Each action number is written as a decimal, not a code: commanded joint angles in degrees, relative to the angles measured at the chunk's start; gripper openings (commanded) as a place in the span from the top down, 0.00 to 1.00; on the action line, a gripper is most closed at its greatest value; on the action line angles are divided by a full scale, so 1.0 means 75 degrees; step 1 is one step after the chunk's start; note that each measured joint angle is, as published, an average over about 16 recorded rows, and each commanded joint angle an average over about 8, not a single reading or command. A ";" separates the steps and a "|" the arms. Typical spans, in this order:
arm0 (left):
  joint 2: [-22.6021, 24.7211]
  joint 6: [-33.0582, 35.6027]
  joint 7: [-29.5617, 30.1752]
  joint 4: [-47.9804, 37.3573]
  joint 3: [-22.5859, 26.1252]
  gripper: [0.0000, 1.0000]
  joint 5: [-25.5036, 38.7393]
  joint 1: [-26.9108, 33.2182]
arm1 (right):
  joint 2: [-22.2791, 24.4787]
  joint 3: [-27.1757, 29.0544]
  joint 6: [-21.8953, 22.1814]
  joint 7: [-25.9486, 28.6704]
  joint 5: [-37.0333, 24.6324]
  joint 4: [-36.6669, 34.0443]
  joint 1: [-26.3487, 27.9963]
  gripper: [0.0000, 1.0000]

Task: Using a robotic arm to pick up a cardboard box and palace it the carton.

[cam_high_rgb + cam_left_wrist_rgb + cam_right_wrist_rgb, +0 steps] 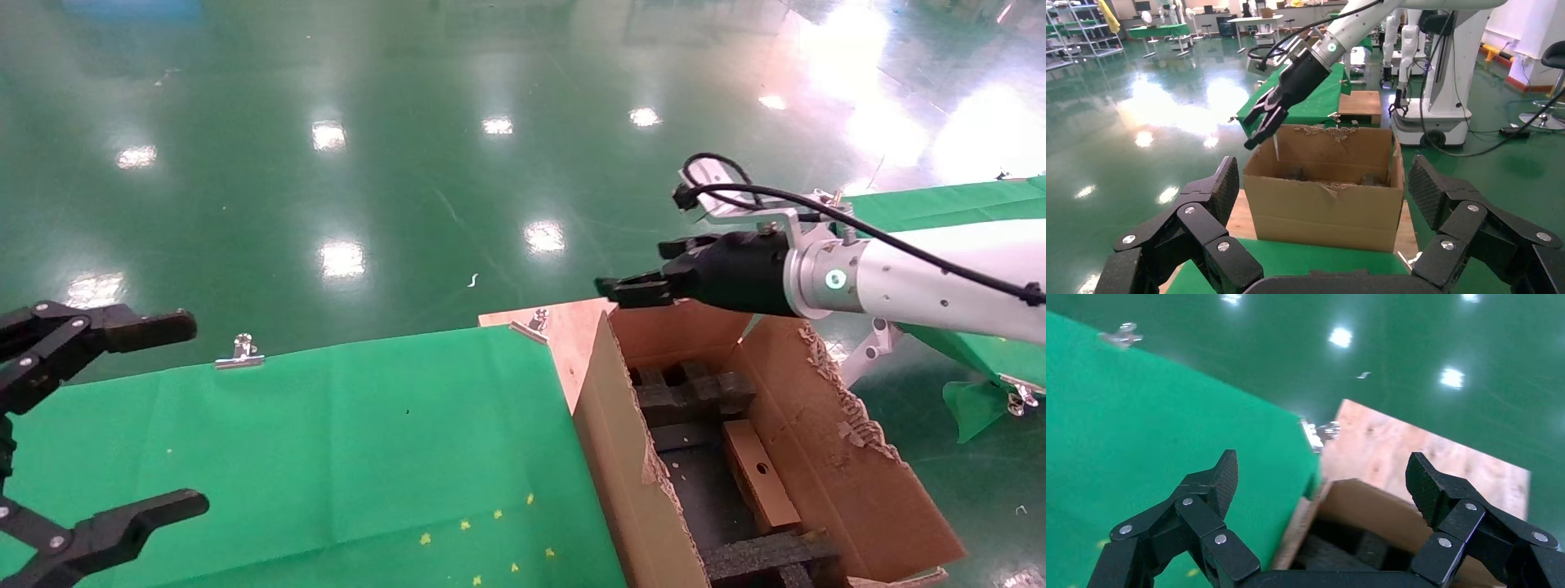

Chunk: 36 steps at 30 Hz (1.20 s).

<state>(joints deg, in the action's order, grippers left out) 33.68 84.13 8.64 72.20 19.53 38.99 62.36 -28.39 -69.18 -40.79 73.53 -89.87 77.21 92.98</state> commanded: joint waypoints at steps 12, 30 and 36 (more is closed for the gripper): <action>0.0000 0.0000 -0.0001 0.0000 0.0001 0.00 -0.0001 0.0000 | -0.0252 0.2020 -0.1707 -0.2386 0.1825 -0.0138 -0.1194 0.00; -0.0001 -0.0001 -0.0001 0.0000 0.0003 0.00 -0.0002 0.0001 | -0.0602 0.4830 -0.4080 -0.5704 0.4363 -0.0330 -0.2855 0.00; -0.0001 -0.0001 -0.0002 0.0000 0.0003 0.00 -0.0002 0.0001 | -0.0717 0.5757 -0.4863 -0.6798 0.5200 -0.0394 -0.3403 0.00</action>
<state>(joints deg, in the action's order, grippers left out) 33.67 84.12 8.63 72.20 19.55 38.98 62.36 -33.78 -25.98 -77.28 22.51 -50.85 74.26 67.45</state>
